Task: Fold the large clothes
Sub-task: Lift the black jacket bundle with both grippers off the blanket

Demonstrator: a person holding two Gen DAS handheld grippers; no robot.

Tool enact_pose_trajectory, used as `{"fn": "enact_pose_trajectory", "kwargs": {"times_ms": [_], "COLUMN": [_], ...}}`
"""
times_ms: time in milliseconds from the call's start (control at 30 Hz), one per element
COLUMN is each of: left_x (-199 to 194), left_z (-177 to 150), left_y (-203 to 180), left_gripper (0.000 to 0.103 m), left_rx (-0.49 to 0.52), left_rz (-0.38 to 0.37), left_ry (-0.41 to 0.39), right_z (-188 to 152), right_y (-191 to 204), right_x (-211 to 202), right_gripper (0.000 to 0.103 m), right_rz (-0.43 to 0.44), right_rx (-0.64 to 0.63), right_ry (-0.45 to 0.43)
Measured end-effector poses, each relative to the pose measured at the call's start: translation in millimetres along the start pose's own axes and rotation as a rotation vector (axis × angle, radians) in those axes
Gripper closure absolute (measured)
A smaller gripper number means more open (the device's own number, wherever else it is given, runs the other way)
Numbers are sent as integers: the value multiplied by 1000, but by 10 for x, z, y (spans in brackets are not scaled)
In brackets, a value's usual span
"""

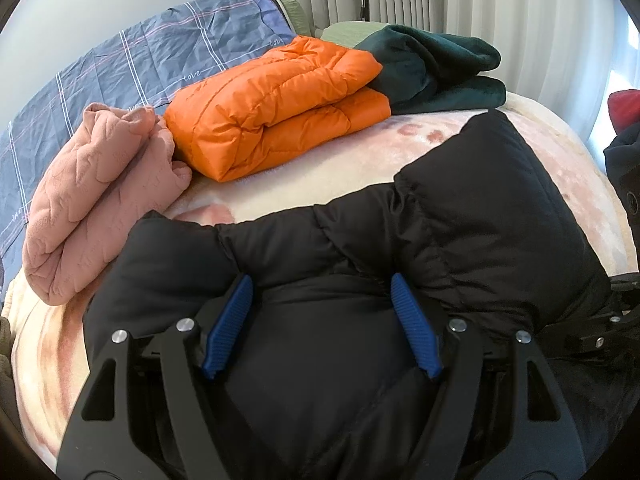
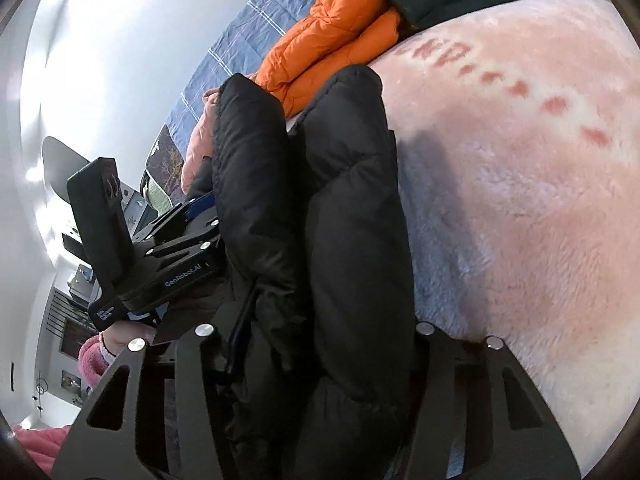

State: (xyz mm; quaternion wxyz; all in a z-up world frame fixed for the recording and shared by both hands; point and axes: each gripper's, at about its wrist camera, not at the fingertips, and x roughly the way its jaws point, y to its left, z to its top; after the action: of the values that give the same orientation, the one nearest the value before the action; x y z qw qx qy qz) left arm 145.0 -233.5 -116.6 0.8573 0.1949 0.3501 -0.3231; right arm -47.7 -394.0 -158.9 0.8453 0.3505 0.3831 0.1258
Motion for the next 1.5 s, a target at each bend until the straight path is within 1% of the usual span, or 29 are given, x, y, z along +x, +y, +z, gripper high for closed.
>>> {"fn": "enact_pose_trajectory", "kwargs": {"times_ms": [200, 267, 333, 400, 467, 567, 667, 733, 800, 900, 1000, 1033, 1067, 1133, 1167, 1200, 1233, 1333, 1433, 1500], "left_x": [-25, -111, -306, -542, -744, -919, -952, -877, -788, -658, -552, -545, -562, -704, -770, -832, -911, -1269, -1621, -1882], "left_z": [8, 14, -6, -72, -189, -403, -692, -869, -996, -1029, -977, -959, -941, -882, -852, -831, -821, -832, -865, -862], "left_y": [9, 39, 143, 273, 389, 492, 553, 546, 524, 550, 558, 548, 528, 471, 471, 498, 520, 615, 750, 869], "left_gripper": [29, 25, 11, 7, 4, 2, 2, 2, 2, 2, 2, 3, 7, 30, 35, 42, 46, 48, 48, 48], "left_rx": [-9, -29, -87, -158, -211, -256, -294, -324, -379, -453, -476, -479, -479, -445, -435, -433, -435, -435, -445, -435], "left_rz": [-3, -12, -57, -91, -122, -142, -167, -215, -275, -344, -392, -395, -392, -359, -349, -348, -348, -309, -266, -204], "left_ry": [-10, -31, -76, -124, -141, -132, -78, -29, -16, -13, -8, -12, -21, -71, -93, -115, -139, -227, -307, -362], "right_z": [-139, -154, -185, -194, -202, -237, -253, -265, -259, -243, -257, -260, -267, -270, -273, -275, -278, -301, -265, -143], "right_y": [150, 173, 203, 206, 199, 207, 202, 211, 209, 202, 260, 276, 308, 404, 490, 589, 665, 1066, 1426, 1733], "right_x": [4, 13, 7, 7, 8, -4, -37, -41, -34, -21, -34, -41, -71, -131, -172, -211, -233, -289, -247, -122], "right_gripper": [50, 50, 49, 49, 49, 49, 48, 48, 48, 48, 50, 55, 60, 66, 69, 69, 70, 71, 71, 71], "right_rz": [-72, -85, -100, -102, -100, -97, -96, -96, -99, -112, -119, -116, -110, -123, -130, -130, -122, -61, 3, 75], "right_rx": [-76, -88, -101, -103, -103, -105, -105, -106, -106, -110, -110, -109, -109, -134, -159, -185, -202, -297, -372, -422], "right_ry": [-32, -40, -46, -49, -53, -64, -67, -68, -68, -73, -77, -78, -84, -97, -103, -106, -106, -117, -131, -128]}}
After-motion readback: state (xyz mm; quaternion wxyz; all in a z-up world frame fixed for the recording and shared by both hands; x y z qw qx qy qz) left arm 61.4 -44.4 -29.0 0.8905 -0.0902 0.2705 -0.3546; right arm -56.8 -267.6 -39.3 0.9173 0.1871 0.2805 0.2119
